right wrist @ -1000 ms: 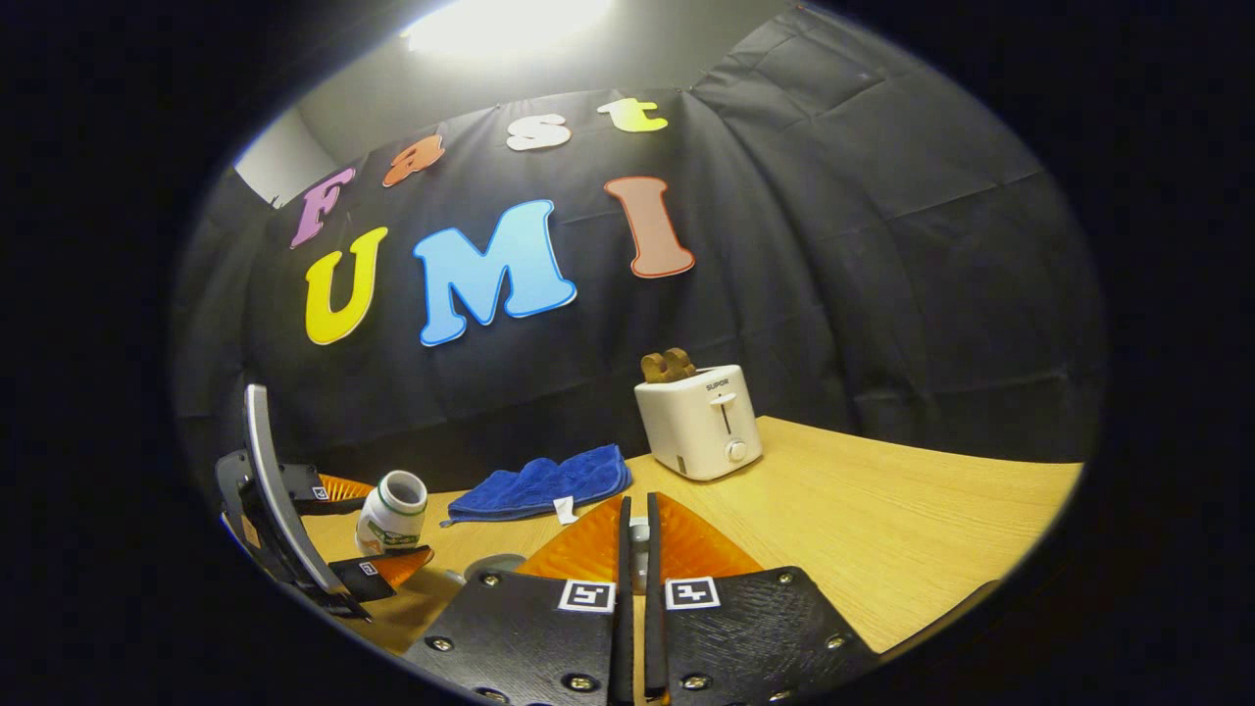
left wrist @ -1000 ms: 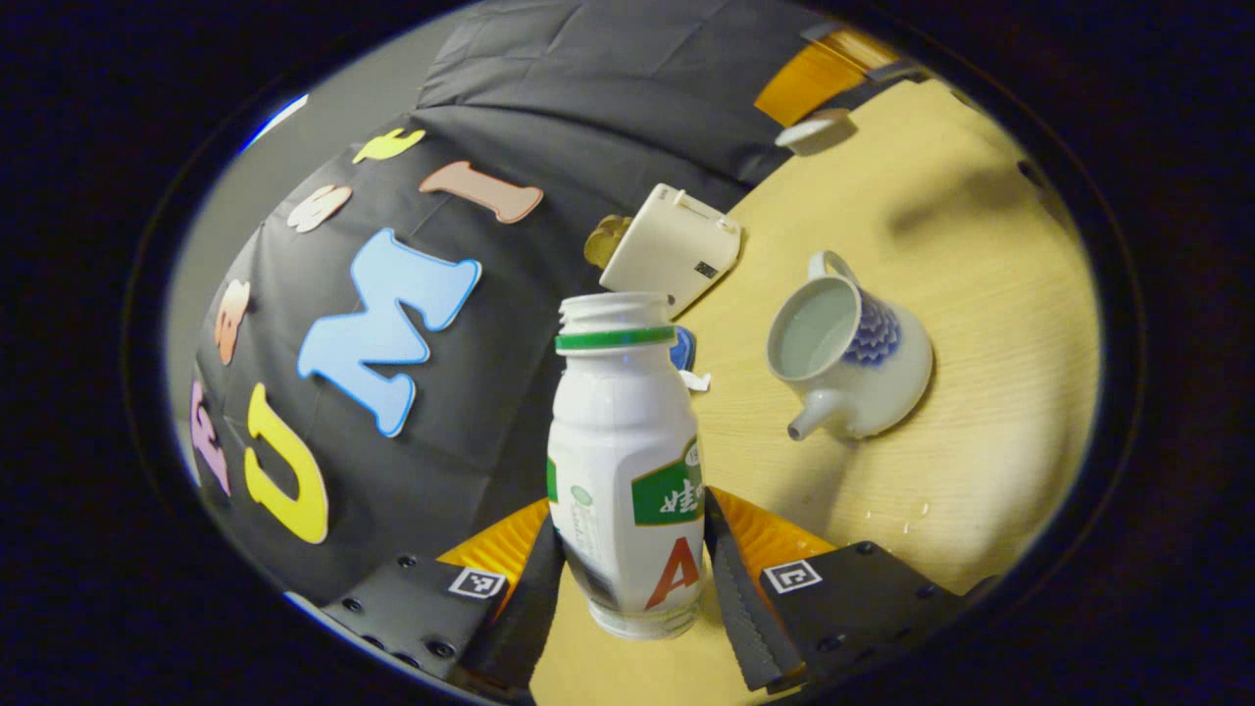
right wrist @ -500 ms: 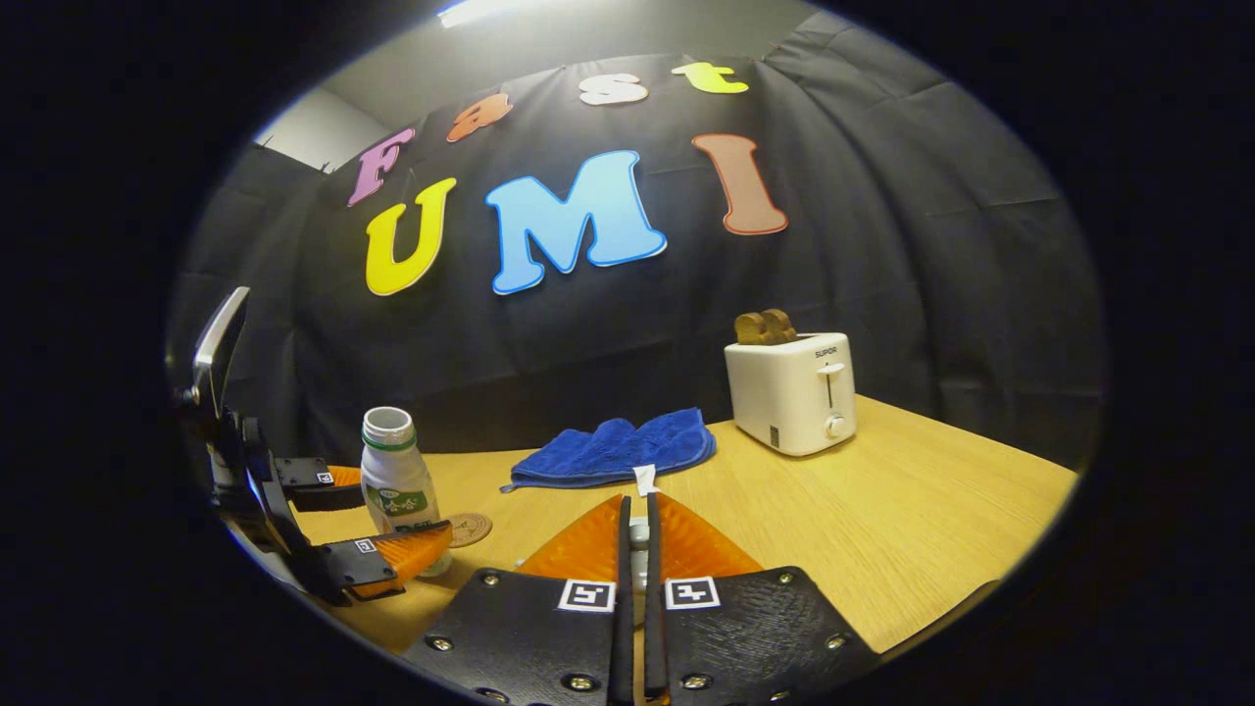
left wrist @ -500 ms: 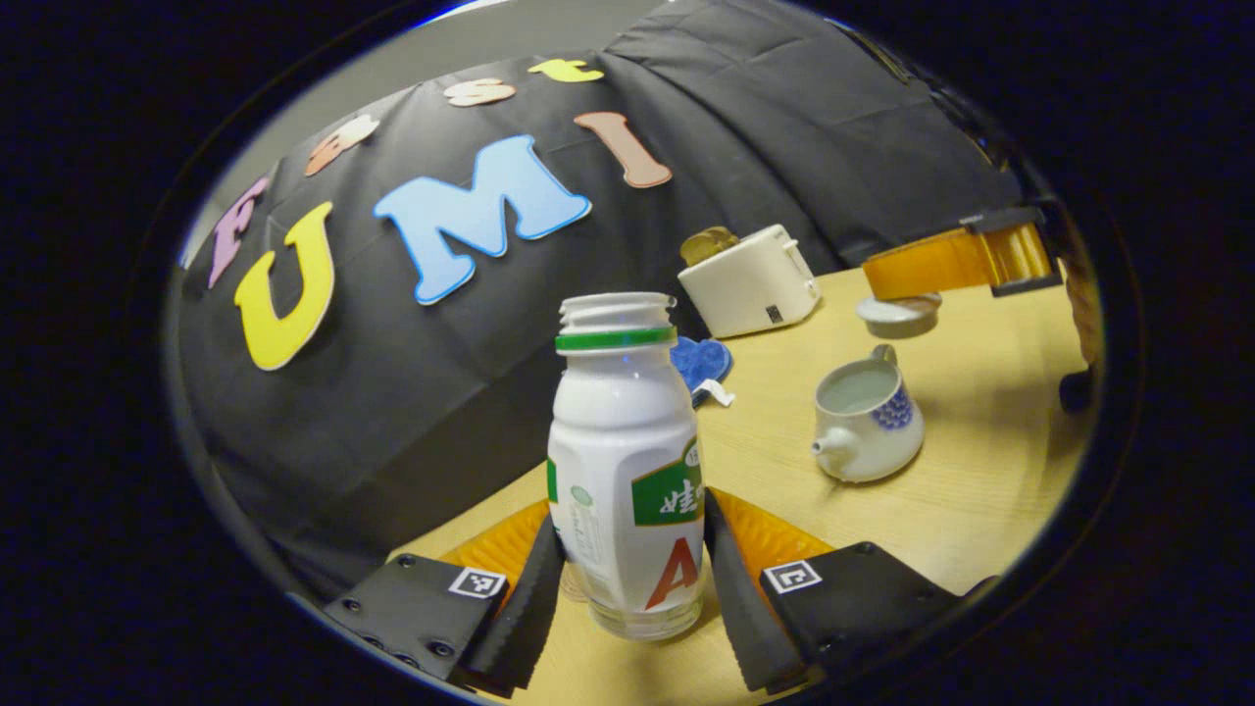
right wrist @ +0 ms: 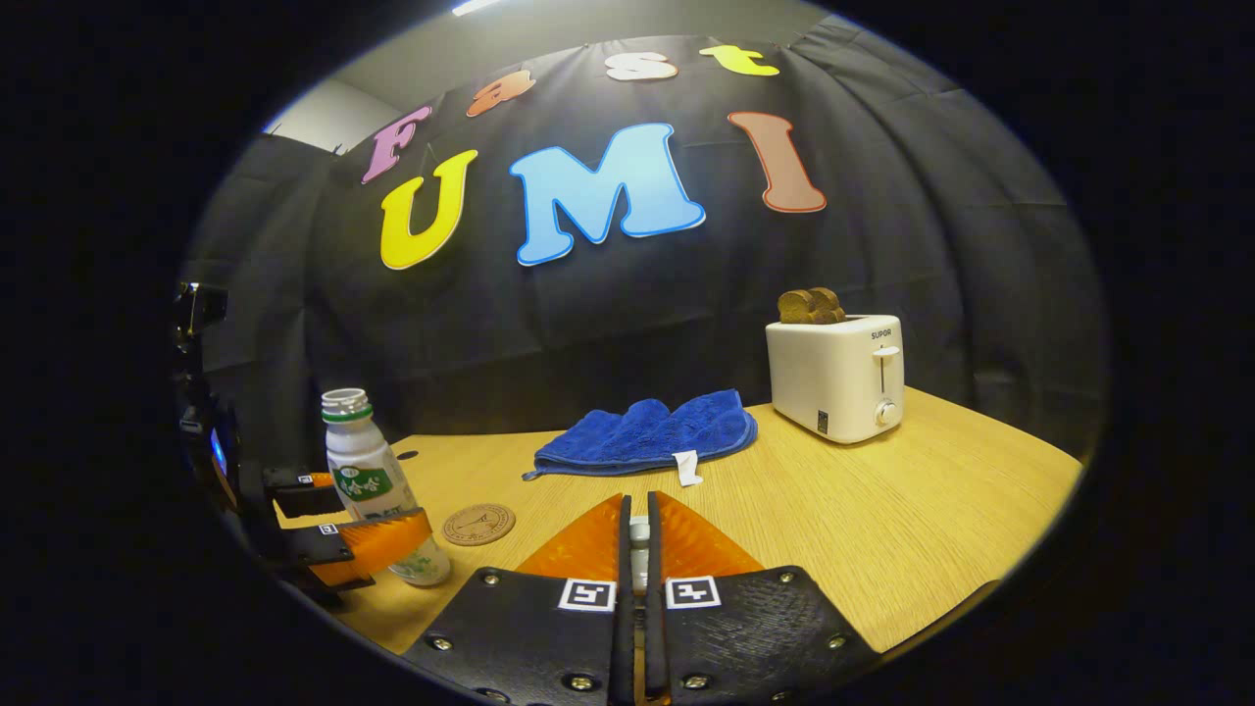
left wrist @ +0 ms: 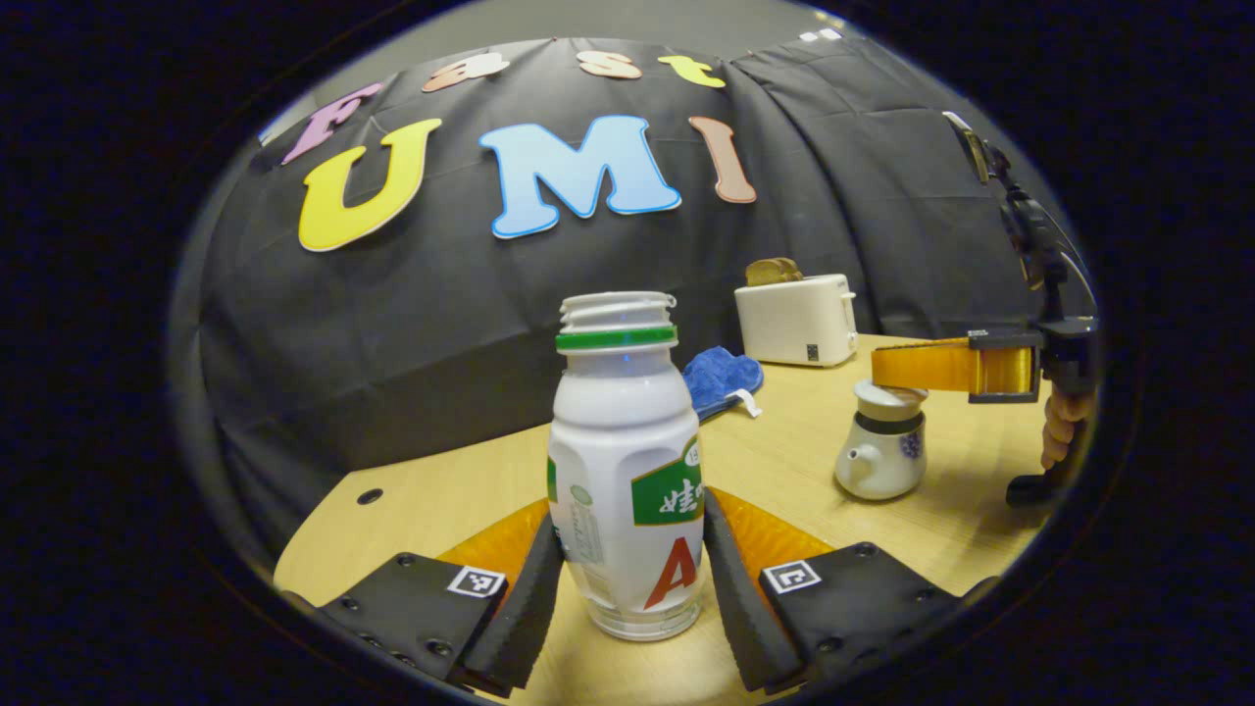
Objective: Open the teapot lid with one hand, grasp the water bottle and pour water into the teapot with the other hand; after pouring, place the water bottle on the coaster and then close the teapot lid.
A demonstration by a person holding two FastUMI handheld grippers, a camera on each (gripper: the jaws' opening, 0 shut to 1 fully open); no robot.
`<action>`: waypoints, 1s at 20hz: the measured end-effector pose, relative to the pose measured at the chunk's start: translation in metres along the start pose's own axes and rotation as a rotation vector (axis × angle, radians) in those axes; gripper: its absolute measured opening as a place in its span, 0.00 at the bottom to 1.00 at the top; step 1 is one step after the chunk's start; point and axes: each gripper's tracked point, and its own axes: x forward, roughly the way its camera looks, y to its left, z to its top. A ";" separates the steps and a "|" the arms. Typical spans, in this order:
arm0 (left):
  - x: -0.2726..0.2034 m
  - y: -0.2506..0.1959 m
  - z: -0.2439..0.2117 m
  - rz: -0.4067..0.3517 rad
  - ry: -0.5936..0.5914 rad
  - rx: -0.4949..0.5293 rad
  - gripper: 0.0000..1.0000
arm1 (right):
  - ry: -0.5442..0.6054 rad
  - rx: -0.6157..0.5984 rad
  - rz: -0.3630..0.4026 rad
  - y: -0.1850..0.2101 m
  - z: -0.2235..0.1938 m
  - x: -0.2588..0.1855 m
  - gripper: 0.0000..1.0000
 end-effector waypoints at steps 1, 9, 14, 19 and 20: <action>-0.003 0.006 0.002 0.007 -0.009 -0.016 0.81 | 0.005 -0.011 -0.004 0.001 -0.002 0.002 0.04; -0.005 0.032 -0.003 0.035 -0.038 -0.149 0.85 | -0.003 -0.057 -0.026 0.001 -0.007 -0.002 0.04; -0.002 0.042 -0.001 0.050 -0.056 -0.199 0.84 | 0.034 -0.087 -0.047 -0.001 -0.020 -0.002 0.04; 0.013 0.050 0.006 0.053 -0.055 -0.235 0.84 | 0.017 -0.077 -0.052 0.002 -0.021 -0.008 0.28; 0.016 0.051 0.009 0.056 -0.054 -0.239 0.84 | 0.014 -0.081 -0.060 0.001 -0.021 -0.009 0.60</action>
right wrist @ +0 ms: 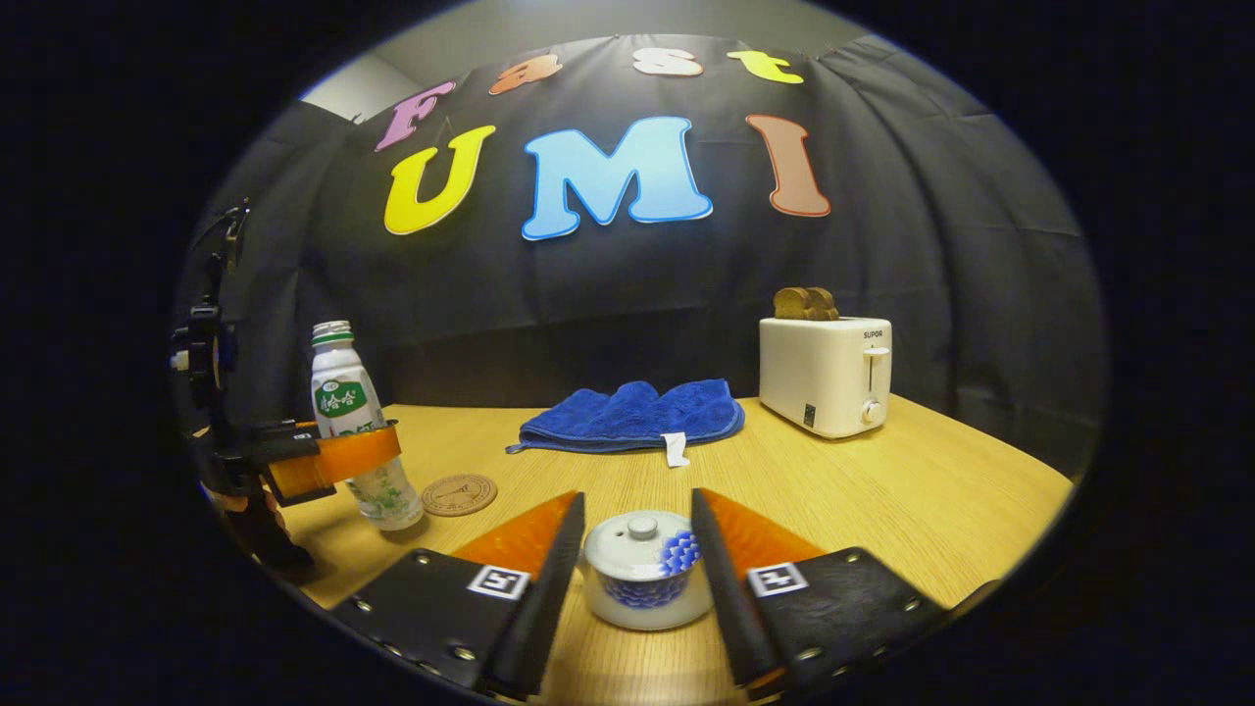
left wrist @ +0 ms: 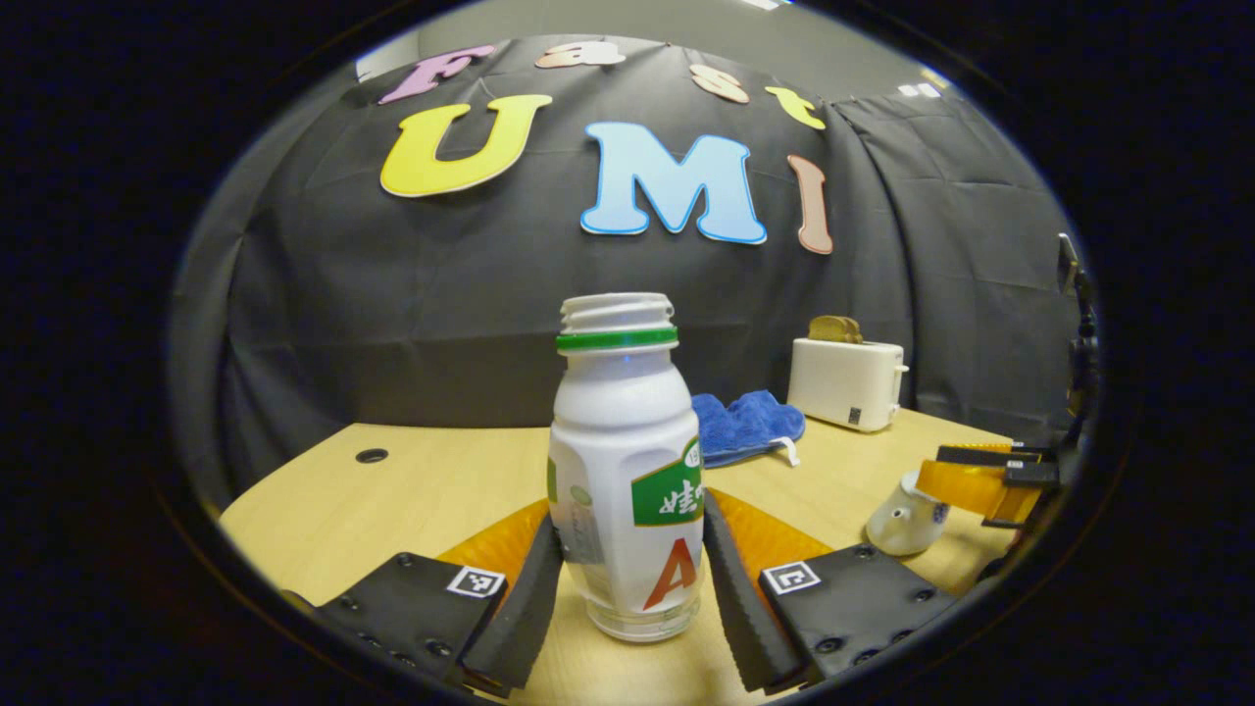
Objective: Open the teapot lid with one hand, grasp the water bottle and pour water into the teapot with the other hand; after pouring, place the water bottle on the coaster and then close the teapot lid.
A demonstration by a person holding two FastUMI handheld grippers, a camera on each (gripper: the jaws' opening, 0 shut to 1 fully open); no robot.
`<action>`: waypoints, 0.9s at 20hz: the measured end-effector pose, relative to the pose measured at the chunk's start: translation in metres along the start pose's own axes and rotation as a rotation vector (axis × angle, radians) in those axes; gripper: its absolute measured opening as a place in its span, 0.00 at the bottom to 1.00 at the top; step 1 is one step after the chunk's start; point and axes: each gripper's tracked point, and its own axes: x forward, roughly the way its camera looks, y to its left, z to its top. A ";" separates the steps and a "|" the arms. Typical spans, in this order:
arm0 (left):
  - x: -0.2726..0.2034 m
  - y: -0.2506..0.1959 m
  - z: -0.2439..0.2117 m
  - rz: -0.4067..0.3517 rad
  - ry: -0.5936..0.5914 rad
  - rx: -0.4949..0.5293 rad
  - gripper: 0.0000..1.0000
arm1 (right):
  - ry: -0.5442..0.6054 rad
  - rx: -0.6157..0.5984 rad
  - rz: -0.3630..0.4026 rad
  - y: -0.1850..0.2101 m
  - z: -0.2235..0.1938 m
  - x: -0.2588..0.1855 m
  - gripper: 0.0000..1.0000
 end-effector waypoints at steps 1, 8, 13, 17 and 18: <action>0.005 0.002 0.001 0.004 0.003 -0.002 0.84 | -0.009 -0.012 -0.010 -0.001 0.003 -0.004 0.81; 0.038 0.013 0.017 0.044 -0.017 0.022 0.84 | -0.177 -0.113 -0.066 -0.001 0.041 -0.025 0.85; 0.060 0.008 0.014 0.032 -0.025 0.074 0.84 | -0.211 -0.096 -0.075 -0.004 0.050 -0.031 0.84; 0.070 0.001 0.006 0.027 -0.015 0.084 0.84 | -0.225 -0.077 -0.087 -0.009 0.054 -0.033 0.85; 0.071 0.000 0.005 0.027 -0.015 0.086 0.84 | -0.222 -0.071 -0.085 -0.008 0.054 -0.033 0.84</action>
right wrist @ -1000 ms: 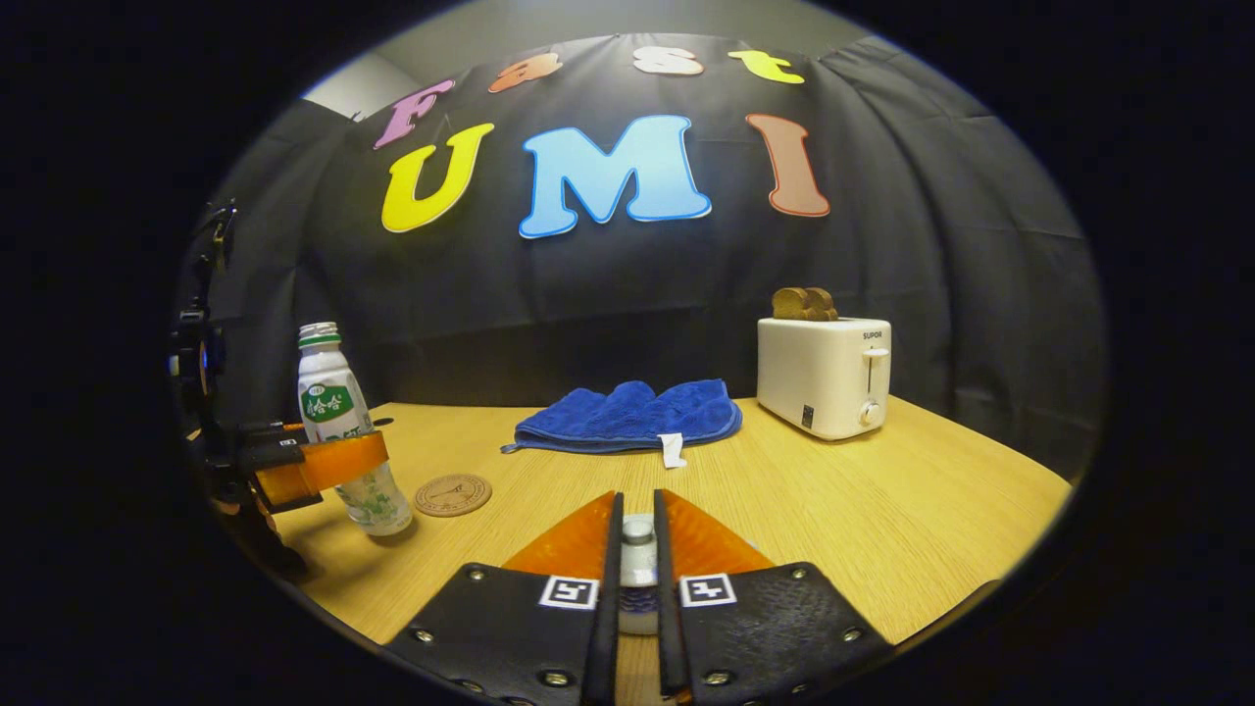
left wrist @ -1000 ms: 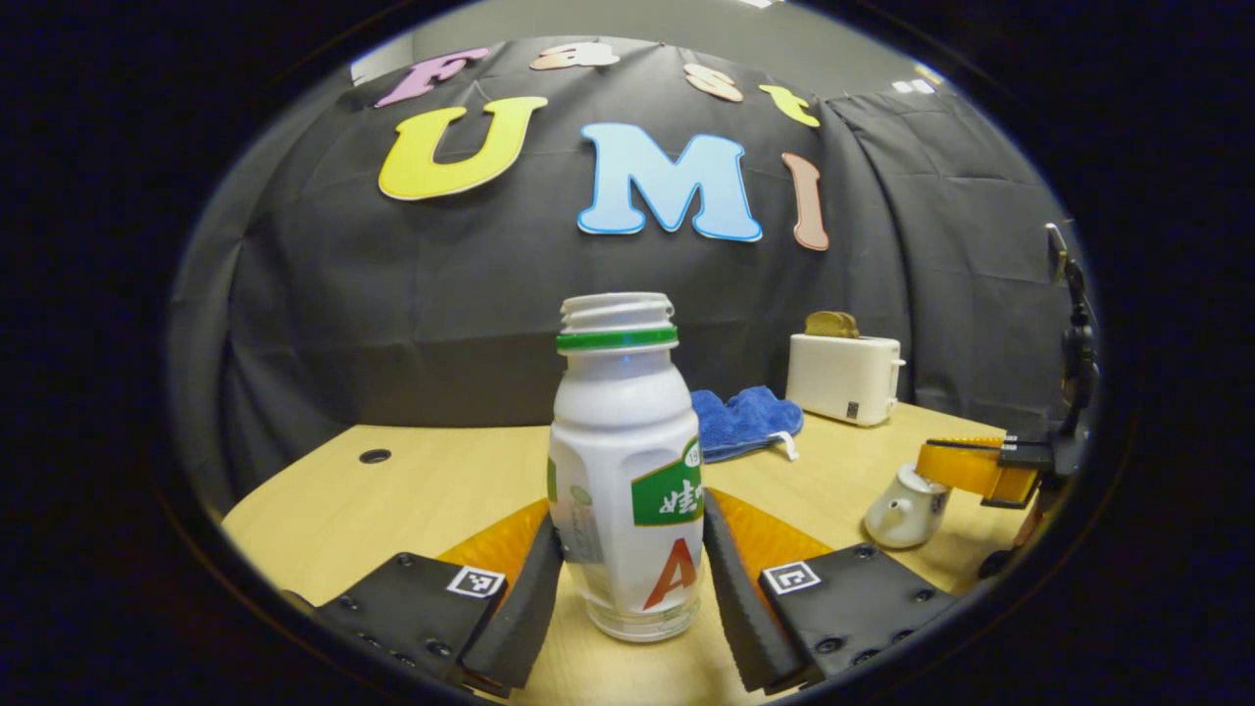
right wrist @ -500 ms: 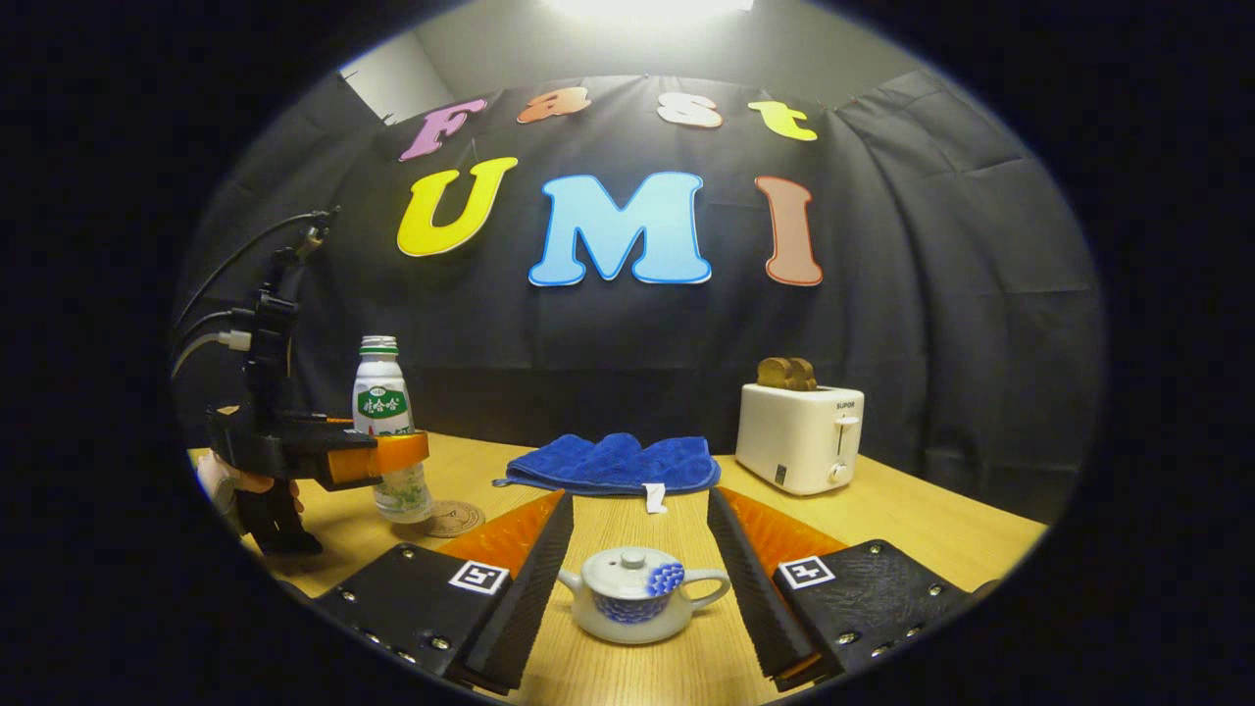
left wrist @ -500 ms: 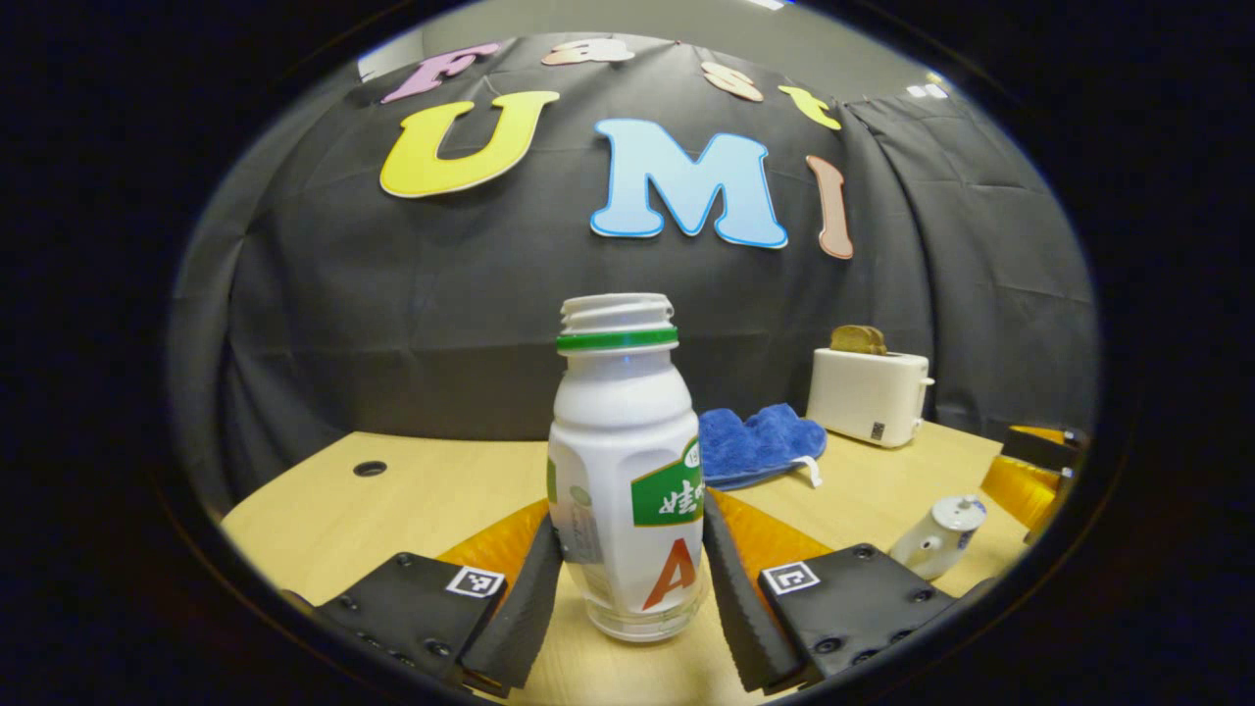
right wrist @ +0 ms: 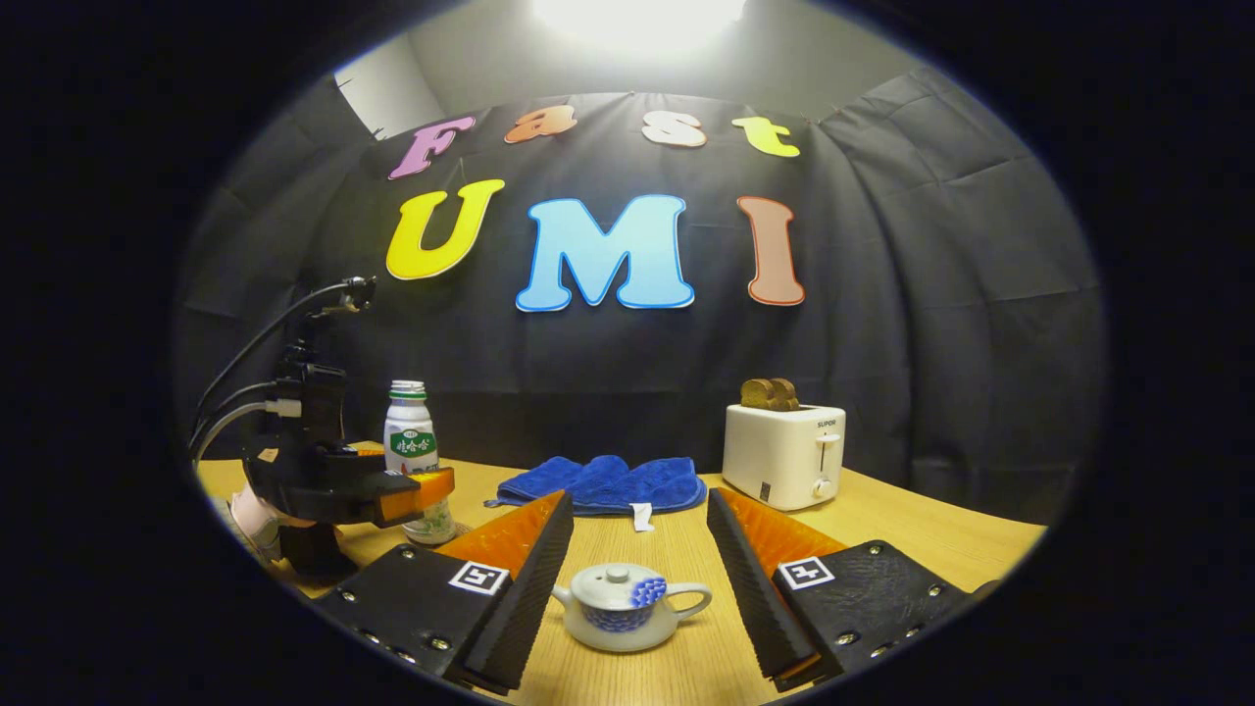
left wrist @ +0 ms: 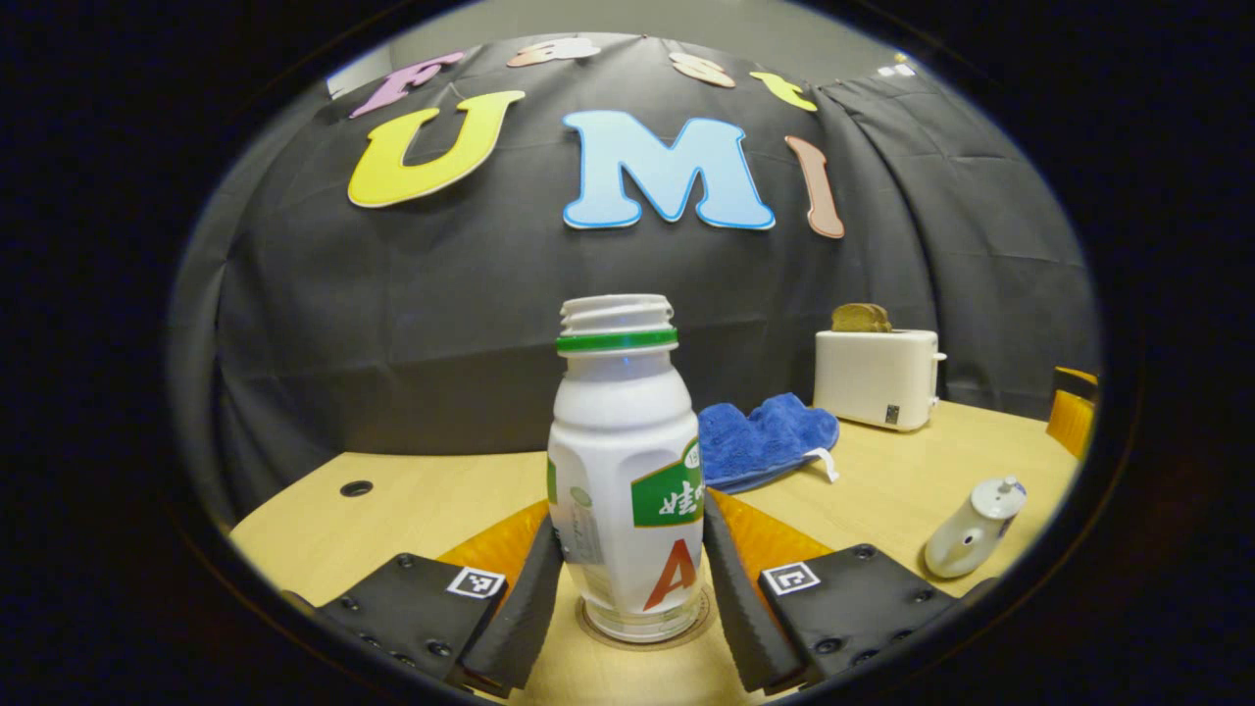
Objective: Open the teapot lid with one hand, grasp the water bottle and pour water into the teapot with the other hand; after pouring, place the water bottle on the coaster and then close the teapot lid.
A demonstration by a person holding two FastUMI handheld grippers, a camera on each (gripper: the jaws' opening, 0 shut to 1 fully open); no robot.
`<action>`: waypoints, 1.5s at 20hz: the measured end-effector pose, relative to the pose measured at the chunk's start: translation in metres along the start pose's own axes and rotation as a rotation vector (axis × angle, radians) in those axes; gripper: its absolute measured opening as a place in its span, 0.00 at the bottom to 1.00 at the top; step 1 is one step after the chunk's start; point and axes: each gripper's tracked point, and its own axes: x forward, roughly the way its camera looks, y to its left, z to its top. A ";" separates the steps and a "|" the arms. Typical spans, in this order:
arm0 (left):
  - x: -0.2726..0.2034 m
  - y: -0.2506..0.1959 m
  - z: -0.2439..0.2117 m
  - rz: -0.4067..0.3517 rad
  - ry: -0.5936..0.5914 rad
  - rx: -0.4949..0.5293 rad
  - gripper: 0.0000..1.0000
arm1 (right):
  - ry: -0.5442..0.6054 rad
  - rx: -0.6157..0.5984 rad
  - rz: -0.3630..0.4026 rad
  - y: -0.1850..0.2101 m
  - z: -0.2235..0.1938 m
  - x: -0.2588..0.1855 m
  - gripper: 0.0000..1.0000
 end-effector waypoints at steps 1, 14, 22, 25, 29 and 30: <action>0.001 0.000 0.001 0.000 -0.002 0.003 0.84 | 0.003 0.006 0.001 0.000 -0.001 0.000 0.85; 0.010 -0.001 -0.004 0.002 -0.009 -0.025 0.82 | 0.017 0.019 -0.010 -0.004 -0.003 0.001 0.84; 0.009 0.002 0.001 0.015 -0.026 -0.037 0.97 | 0.038 0.012 -0.007 -0.002 -0.010 0.004 0.84; 0.001 0.007 0.008 0.034 -0.045 -0.048 1.00 | 0.037 0.009 -0.009 -0.003 -0.010 0.005 0.84; -0.013 0.005 0.012 0.029 -0.055 -0.035 1.00 | 0.032 0.013 0.002 0.001 -0.009 0.003 0.84; -0.018 0.005 0.014 0.038 -0.059 -0.035 1.00 | 0.032 0.015 0.005 0.001 -0.009 0.003 0.84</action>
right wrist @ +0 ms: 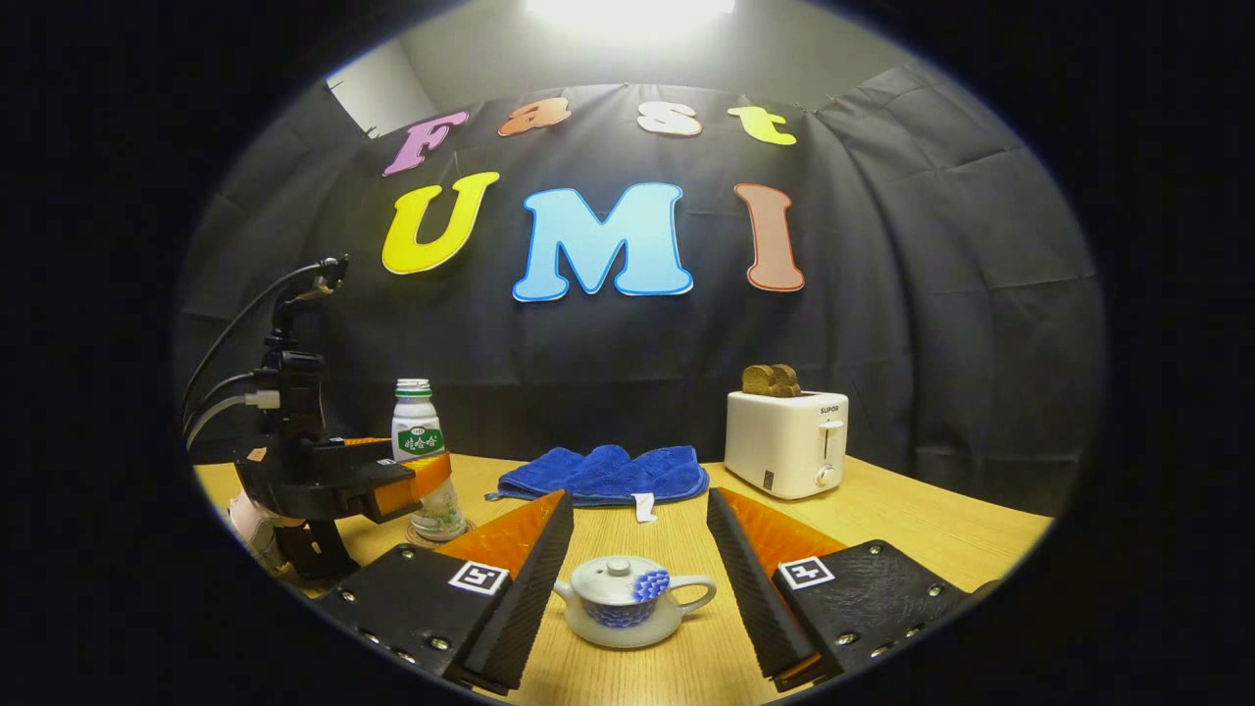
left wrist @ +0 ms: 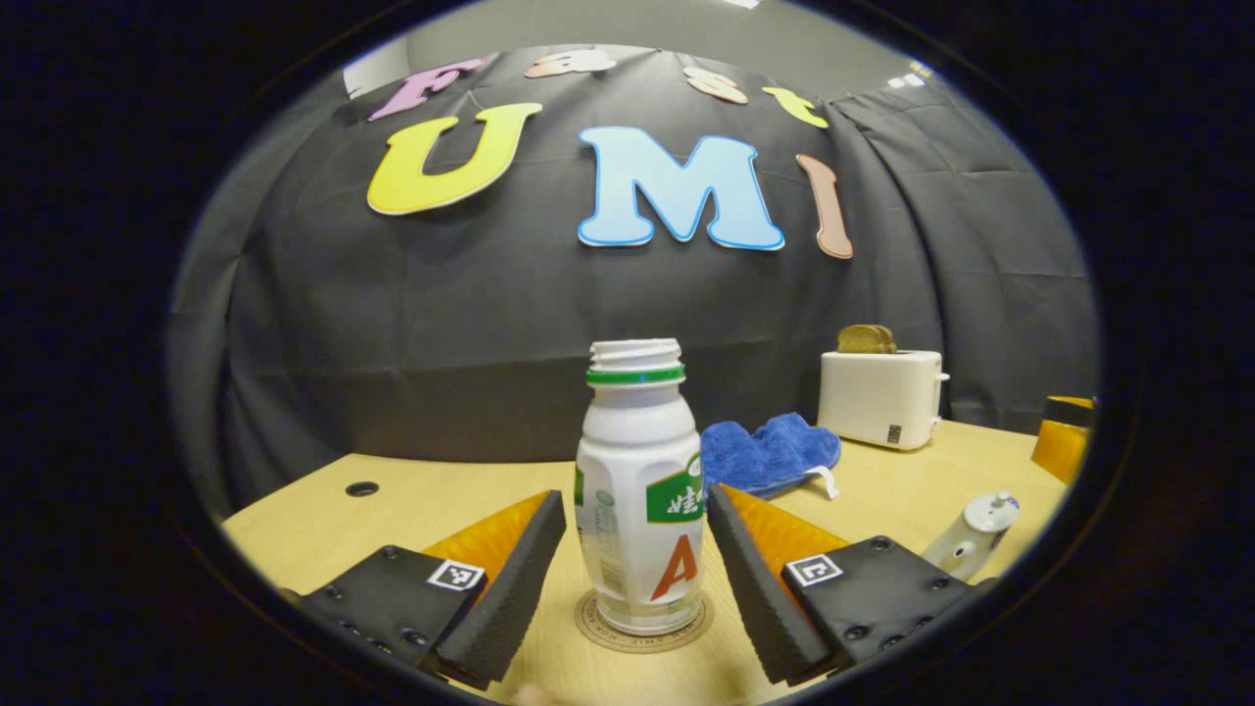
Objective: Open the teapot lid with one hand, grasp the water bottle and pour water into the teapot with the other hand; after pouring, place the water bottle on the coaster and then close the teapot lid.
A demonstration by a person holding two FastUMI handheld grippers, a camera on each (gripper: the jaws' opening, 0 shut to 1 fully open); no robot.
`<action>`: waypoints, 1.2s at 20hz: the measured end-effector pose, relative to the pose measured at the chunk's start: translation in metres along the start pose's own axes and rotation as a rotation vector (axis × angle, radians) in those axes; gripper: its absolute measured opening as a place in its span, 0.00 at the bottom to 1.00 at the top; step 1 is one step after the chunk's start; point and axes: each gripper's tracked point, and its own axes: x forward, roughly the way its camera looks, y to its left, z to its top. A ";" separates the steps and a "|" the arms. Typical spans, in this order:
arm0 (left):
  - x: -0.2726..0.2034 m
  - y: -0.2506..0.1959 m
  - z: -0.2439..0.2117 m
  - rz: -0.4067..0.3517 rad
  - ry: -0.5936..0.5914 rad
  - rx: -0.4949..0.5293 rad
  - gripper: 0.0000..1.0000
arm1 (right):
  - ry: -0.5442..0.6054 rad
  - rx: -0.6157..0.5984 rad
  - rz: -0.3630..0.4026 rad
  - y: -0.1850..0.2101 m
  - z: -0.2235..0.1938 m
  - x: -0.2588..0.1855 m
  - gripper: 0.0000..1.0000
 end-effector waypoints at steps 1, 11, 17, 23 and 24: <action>-0.006 0.000 0.002 0.005 -0.006 0.000 1.00 | 0.000 0.004 0.001 0.000 0.000 0.000 0.84; -0.107 -0.039 0.029 0.055 -0.095 0.032 1.00 | 0.000 0.038 0.005 -0.002 -0.004 0.002 0.84; -0.157 -0.056 0.020 0.062 -0.081 -0.008 0.95 | 0.031 0.096 -0.002 -0.010 -0.018 -0.019 0.84; -0.184 -0.069 0.007 0.089 -0.084 -0.008 1.00 | 0.058 0.121 0.005 -0.007 -0.029 -0.046 0.85; -0.186 -0.069 0.006 0.099 -0.089 -0.010 1.00 | 0.051 0.116 0.007 -0.005 -0.026 -0.048 0.85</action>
